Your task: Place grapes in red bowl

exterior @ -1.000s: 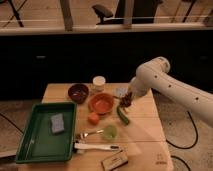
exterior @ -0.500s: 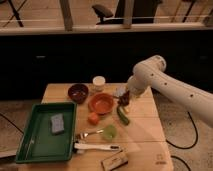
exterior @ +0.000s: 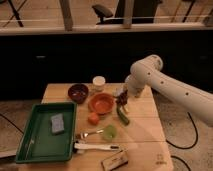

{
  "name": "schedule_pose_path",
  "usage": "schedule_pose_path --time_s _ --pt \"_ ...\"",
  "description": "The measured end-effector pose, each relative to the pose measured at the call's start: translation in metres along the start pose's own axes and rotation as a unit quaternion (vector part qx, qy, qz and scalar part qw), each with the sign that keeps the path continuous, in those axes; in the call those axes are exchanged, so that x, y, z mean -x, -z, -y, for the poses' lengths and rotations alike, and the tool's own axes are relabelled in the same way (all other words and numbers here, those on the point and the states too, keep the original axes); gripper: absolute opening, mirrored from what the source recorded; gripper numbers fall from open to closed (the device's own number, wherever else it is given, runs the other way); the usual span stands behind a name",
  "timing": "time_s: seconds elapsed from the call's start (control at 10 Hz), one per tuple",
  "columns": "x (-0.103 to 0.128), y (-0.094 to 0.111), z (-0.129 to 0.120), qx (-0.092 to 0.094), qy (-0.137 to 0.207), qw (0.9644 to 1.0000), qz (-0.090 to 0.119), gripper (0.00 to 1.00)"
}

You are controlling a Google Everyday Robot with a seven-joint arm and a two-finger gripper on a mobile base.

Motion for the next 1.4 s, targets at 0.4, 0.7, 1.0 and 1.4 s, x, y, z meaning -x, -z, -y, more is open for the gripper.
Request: schedule_pose_path --time_s 0.4,0.7,1.0,1.4 --pt "0.003 -0.006 0.005 0.001 0.016 0.9998 0.007 0.00" --pt "0.004 -0.011 0.008 0.002 0.027 0.9995 0.013 0.00" --pt "0.003 -0.014 0.009 0.004 0.036 0.9991 0.020 0.00" --pt "0.005 -0.019 0.011 0.006 0.051 0.9983 0.029 0.00"
